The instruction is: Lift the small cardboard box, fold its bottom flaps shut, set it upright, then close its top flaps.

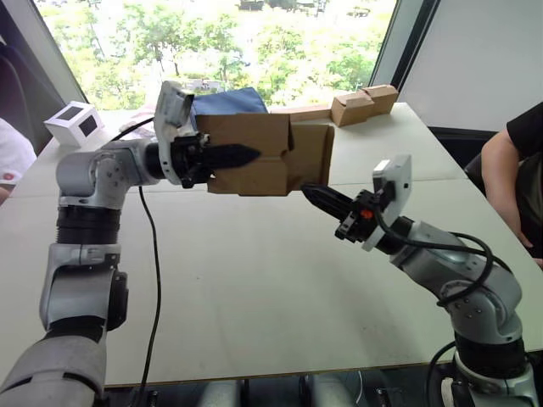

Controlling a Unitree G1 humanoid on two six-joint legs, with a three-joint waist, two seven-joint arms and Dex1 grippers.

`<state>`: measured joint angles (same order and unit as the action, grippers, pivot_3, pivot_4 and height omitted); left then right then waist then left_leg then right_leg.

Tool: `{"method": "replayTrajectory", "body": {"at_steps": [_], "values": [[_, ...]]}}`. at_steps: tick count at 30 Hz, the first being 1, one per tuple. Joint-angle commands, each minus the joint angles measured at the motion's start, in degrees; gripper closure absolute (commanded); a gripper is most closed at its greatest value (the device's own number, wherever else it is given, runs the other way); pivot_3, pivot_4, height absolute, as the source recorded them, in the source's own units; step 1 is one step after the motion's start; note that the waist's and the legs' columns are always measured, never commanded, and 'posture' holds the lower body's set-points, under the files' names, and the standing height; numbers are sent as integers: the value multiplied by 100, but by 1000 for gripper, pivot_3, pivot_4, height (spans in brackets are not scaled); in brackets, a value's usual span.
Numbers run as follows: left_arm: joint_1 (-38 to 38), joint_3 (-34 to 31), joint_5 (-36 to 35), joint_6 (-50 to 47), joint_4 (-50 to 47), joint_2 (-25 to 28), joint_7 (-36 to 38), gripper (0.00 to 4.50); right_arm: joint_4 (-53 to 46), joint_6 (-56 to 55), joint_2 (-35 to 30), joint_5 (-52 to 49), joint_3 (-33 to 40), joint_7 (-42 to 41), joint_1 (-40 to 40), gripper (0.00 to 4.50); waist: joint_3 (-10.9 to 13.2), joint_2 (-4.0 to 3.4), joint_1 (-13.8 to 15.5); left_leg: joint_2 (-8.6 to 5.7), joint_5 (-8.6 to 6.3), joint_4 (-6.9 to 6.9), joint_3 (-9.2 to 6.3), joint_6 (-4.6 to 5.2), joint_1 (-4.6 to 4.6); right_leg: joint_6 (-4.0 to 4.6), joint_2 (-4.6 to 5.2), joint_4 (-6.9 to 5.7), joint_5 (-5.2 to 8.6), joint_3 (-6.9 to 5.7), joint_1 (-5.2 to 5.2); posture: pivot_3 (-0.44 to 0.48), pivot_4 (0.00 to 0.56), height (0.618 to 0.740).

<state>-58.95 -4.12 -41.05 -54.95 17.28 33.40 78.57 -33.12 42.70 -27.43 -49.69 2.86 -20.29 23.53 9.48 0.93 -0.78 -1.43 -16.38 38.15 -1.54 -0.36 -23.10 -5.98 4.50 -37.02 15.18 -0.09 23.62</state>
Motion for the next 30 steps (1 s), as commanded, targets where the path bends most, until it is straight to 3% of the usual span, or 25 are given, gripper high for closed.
{"method": "replayTrajectory", "body": {"at_steps": [1,10,14,19,27,30], "values": [[-57,-110,-195,-89,-265,37,-37,4500,9,-181,201,-5,7,-48,243,4436,0,0,0,0,0,0,-1,0,0,0,0,0,0,0,0,0,150,737],[16,-135,-258,-159,-352,40,-168,4500,45,-208,237,63,-52,-266,322,4436,0,0,3,-1,0,0,-1,0,0,0,1,0,0,-1,0,0,150,737],[-4,-193,-259,-146,-304,90,-189,4500,239,-290,-168,-281,734,-606,284,4436,0,0,20,-2,0,0,0,0,-1,0,2,0,0,-1,-1,0,150,737],[-24,-143,-243,-106,-255,123,-139,4500,1039,-295,-123,-925,1671,-200,569,4436,0,0,7,-3,0,1,-1,0,2,0,5,1,0,-1,-7,0,150,737],[-55,-156,-291,-86,-319,18,-190,4500,2090,-972,10,892,929,91,433,4436,0,-1,-8,-1,0,-2,1,0,3,0,2,0,0,0,-3,0,150,737],[-18,-137,-276,-59,-296,3,-218,4500,1968,-1060,278,955,694,14,469,4436,0,-1,-13,-1,0,-3,2,-1,0,0,1,0,0,1,1,0,150,737]]}}
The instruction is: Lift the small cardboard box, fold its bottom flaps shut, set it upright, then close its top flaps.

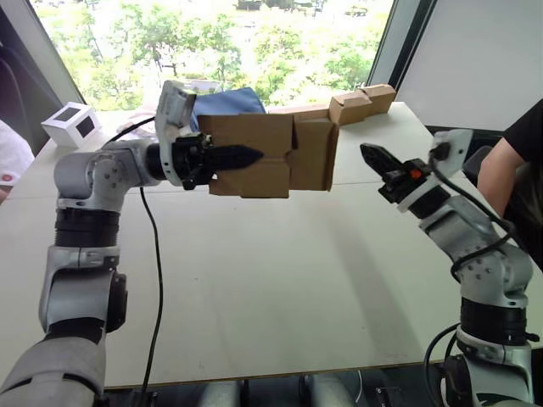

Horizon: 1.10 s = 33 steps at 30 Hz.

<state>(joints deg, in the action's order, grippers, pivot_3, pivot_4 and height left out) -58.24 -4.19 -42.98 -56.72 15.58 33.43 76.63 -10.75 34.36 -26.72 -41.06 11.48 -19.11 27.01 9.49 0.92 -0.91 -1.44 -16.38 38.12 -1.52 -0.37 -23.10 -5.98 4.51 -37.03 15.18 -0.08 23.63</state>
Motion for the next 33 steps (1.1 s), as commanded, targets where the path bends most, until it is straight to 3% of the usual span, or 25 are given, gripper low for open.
{"method": "replayTrajectory", "body": {"at_steps": [1,5,13,21,33], "values": [[-82,-125,-80,126,-115,-6,-39,4500,-344,-239,321,7,-185,-158,139,4436,0,0,0,0,1,0,0,-1,0,0,0,0,0,0,0,0,150,737],[-137,-149,-23,188,52,-14,-117,4500,-922,11,807,-1093,-6,-414,30,4436,0,-1,9,0,2,0,-1,-3,0,0,0,-1,0,0,1,0,150,737],[-227,-103,21,338,342,-37,-169,4500,-1220,329,1349,-2596,324,30,-332,4436,0,0,18,-4,2,3,-4,-4,1,0,8,0,0,-2,-6,0,150,737],[-321,-60,69,389,478,-67,-117,4500,-994,39,2059,-2614,96,283,-418,4436,0,-1,-8,-1,2,1,-2,-4,2,0,1,-4,0,-1,0,0,150,737],[-325,-87,55,320,468,67,-109,4500,-660,53,1378,-2954,726,104,-355,4436,0,-2,7,-4,2,1,-3,-3,2,0,3,-3,0,0,-2,0,150,737]]}}
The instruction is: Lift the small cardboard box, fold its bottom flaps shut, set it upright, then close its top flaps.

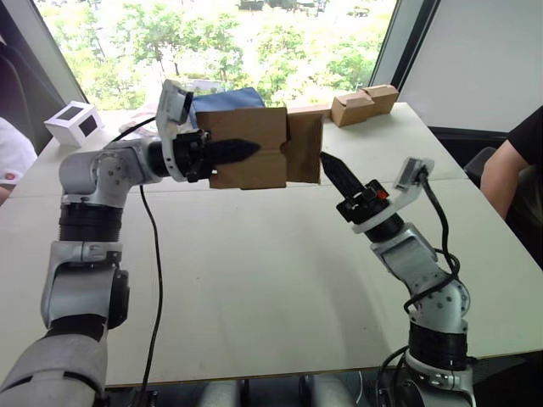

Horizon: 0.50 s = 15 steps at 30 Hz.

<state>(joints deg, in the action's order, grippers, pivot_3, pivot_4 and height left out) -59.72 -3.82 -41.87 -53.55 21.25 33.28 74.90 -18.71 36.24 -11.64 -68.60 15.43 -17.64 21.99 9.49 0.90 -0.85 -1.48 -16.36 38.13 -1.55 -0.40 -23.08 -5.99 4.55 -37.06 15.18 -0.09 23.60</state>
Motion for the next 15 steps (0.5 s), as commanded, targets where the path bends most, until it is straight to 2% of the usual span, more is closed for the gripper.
{"method": "replayTrajectory", "body": {"at_steps": [1,6,9,12,15], "values": [[-178,-123,-59,3,-101,83,70,4500,258,-189,-153,-167,404,-19,186,4436,0,0,0,0,0,0,0,0,0,0,0,0,0,0,0,0,150,737],[-168,-123,-118,-36,-187,50,82,4500,808,-394,-180,477,302,51,361,4436,0,0,-11,1,0,0,1,0,0,0,-2,-1,0,0,1,0,150,737],[-164,-117,-118,-35,-202,18,70,4500,1085,-465,-163,1130,-135,-35,526,4436,0,0,-17,2,0,-1,1,0,0,0,-3,-1,0,1,2,0,150,737],[-183,-110,-95,-12,-161,-9,66,4500,1110,-437,55,1206,-332,-106,658,4436,0,0,-24,3,0,-2,2,-1,0,0,-4,-2,0,1,4,0,150,737],[-182,-119,-84,-8,-153,-14,53,4500,878,-318,302,878,-384,-215,621,4436,0,0,-24,3,2,-2,1,-4,-2,0,-5,-2,0,1,7,0,150,737]]}}
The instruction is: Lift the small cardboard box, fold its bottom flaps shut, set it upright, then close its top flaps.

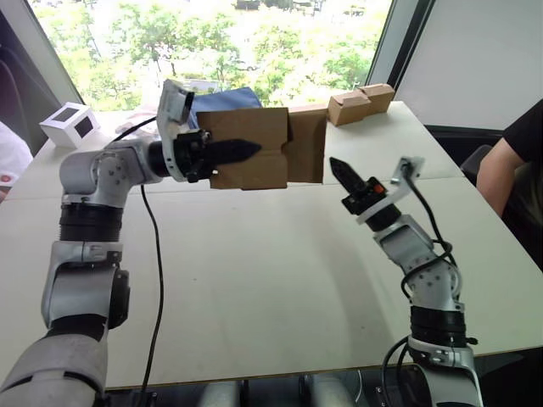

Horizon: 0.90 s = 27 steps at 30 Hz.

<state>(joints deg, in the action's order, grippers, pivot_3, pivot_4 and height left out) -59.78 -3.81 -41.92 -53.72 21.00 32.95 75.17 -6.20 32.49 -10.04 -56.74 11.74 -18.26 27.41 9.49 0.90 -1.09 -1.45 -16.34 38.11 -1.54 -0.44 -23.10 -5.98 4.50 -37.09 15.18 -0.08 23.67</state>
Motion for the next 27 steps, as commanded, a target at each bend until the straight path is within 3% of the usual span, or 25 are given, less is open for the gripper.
{"method": "replayTrajectory", "body": {"at_steps": [1,11,14,17,27], "values": [[-174,-125,-74,16,-119,20,17,4500,-529,149,223,-506,-28,-178,9,4436,0,0,9,0,0,0,0,-1,0,0,1,0,0,1,0,0,150,737],[-121,-145,-86,24,-105,16,-3,4500,-1161,405,622,-1320,-24,175,-409,4436,0,0,16,-1,0,1,-2,0,1,0,2,0,0,0,-2,0,150,737],[-136,-141,-80,36,-67,5,9,4500,-1192,399,664,-1363,-40,224,-440,3748,0,0,9,-1,0,0,-1,0,0,0,2,-1,0,1,-1,0,150,737],[-144,-140,-83,39,-52,-14,4,4500,-1210,387,761,-1615,48,311,-468,2560,0,0,12,-1,0,0,-2,0,0,0,1,-1,0,0,-1,0,150,737],[-128,-163,-89,28,-57,-38,-21,4500,-1243,318,996,-1815,-60,492,-556,2560,0,0,9,-1,0,0,-2,0,1,0,1,-1,0,1,-1,0,150,737]]}}
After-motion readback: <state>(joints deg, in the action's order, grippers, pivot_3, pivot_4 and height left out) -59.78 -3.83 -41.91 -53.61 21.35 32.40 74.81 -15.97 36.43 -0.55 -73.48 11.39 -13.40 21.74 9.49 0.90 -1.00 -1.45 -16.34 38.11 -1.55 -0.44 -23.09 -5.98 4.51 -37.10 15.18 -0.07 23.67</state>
